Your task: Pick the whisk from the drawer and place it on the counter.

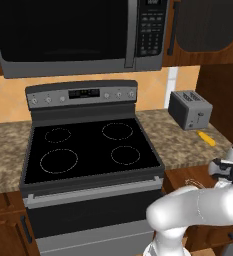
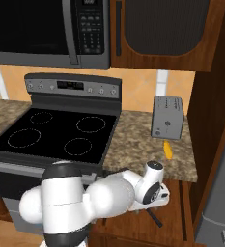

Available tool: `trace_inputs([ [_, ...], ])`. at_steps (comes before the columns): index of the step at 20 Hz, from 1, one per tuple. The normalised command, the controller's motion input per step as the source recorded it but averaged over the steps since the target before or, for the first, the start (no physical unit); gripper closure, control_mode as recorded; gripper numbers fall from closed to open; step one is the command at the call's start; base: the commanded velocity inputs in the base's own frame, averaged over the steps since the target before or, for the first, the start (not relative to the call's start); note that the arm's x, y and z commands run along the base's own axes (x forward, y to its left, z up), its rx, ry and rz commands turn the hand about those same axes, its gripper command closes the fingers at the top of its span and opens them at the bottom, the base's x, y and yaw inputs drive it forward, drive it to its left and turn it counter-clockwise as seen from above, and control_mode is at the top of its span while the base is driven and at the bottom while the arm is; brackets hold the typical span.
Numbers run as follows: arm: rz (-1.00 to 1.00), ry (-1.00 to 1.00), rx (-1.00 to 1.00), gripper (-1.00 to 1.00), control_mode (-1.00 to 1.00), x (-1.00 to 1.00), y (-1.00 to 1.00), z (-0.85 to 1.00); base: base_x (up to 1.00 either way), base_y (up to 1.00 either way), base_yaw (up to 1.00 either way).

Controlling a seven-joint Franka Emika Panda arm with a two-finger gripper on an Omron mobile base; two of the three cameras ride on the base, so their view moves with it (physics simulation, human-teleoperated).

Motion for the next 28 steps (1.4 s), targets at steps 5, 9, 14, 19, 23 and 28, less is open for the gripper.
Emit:
trace_inputs([
  [5,0.03,-0.01,0.04,-1.00,-1.00,0.37,-0.21,-0.27,0.00,0.00,0.00],
  [9,0.00,0.00,0.00,-1.00,-1.00,0.22,-0.27,-0.38,0.00,0.00,0.00],
  [14,0.00,0.00,0.00,-1.00,-1.00,0.00,-0.03,-0.41,0.00,0.00,0.00],
  [19,0.00,0.00,0.00,-1.00,-1.00,0.00,-0.01,-0.34,0.00,0.00,0.00],
  [23,0.00,0.00,0.00,-1.00,-1.00,0.00,0.00,-0.23,0.00,0.00,0.00],
  [28,0.00,0.00,0.00,1.00,-1.00,0.00,0.04,-0.19,0.00,0.00,0.00],
])
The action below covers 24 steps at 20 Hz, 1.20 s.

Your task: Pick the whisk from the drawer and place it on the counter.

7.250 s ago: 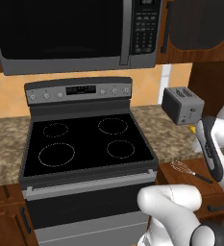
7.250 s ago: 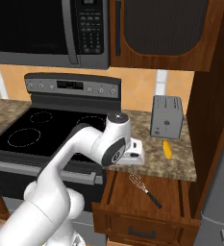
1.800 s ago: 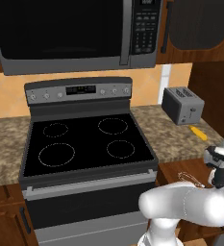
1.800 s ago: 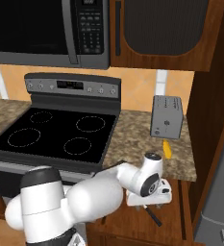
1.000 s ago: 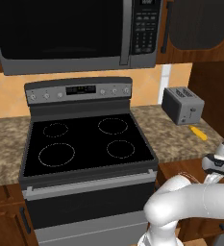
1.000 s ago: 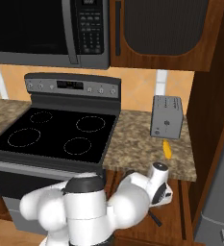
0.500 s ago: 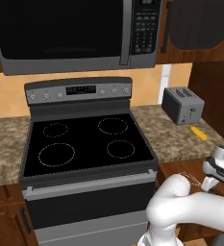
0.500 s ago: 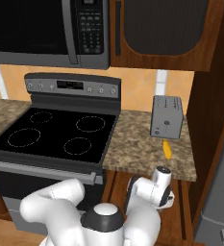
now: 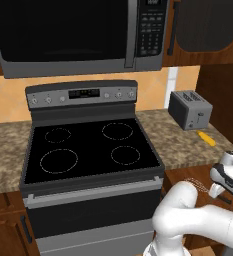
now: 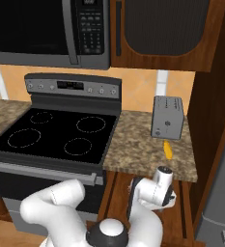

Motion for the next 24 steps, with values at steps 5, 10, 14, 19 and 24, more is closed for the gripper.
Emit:
trace_inputs([
  [5,0.00,0.00,0.00,1.00,-1.00,0.00,0.01,-0.03,0.00,0.00,0.00],
  [10,0.00,0.00,0.00,1.00,-1.00,-0.27,0.02,-0.05,0.00,0.00,0.00],
  [14,0.00,0.00,0.00,1.00,-1.00,-0.51,0.00,0.56,0.00,0.00,0.00],
  [19,-0.08,0.01,-0.02,1.00,-1.00,-0.42,0.31,0.72,0.00,0.00,0.00],
  [24,-0.06,0.04,-0.05,1.00,-1.00,-0.46,0.31,0.47,0.00,0.00,0.00],
])
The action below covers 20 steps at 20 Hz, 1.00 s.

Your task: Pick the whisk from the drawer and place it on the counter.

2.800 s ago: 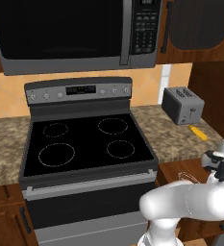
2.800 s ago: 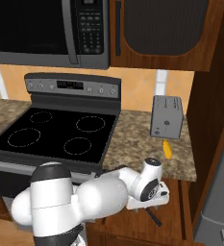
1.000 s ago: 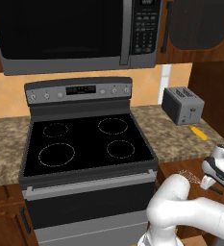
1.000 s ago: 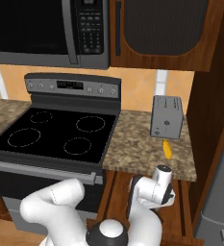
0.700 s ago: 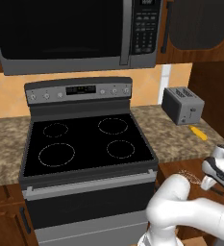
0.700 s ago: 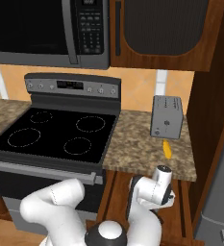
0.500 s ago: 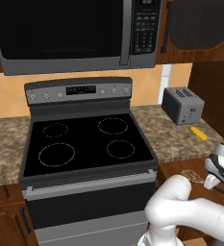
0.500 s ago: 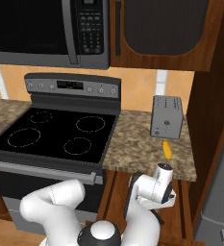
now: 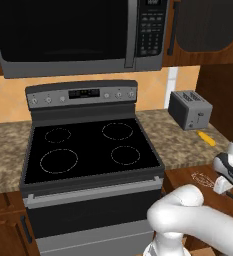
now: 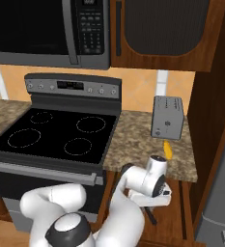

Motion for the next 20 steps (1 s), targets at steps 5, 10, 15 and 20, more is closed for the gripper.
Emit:
trace_inputs([
  [5,-0.03,0.00,0.00,1.00,-1.00,-0.75,0.01,0.43,0.00,0.00,0.00],
  [10,-0.04,0.00,0.00,1.00,-1.00,-0.29,0.01,0.83,0.00,0.00,0.00],
  [15,-0.09,0.03,0.00,1.00,-1.00,-0.18,0.07,0.74,0.00,0.00,0.00],
  [20,-0.08,0.00,0.00,1.00,-1.00,-0.05,0.16,0.81,0.00,0.00,0.00],
])
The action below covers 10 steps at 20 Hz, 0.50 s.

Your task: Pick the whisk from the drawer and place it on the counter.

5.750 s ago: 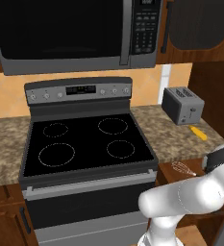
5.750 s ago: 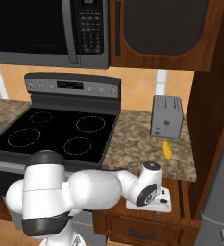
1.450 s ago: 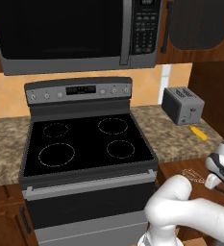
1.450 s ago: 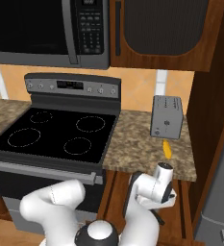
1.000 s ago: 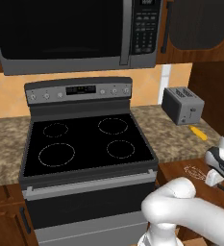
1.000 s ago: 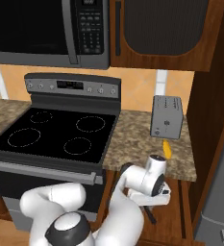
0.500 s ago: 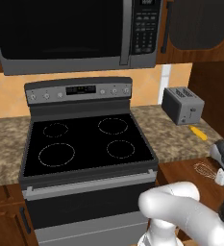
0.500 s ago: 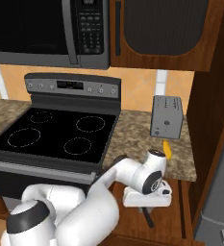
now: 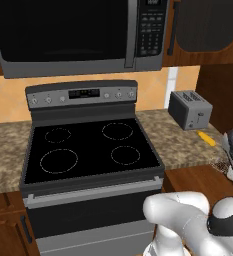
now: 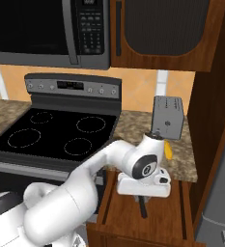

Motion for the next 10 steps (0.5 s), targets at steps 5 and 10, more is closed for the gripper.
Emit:
trace_inputs([
  [5,-0.11,0.00,0.00,1.00,-1.00,0.04,0.34,0.48,0.00,0.00,0.00],
  [10,-0.11,-0.10,0.00,1.00,-1.00,0.50,0.60,0.30,0.00,0.00,0.00],
])
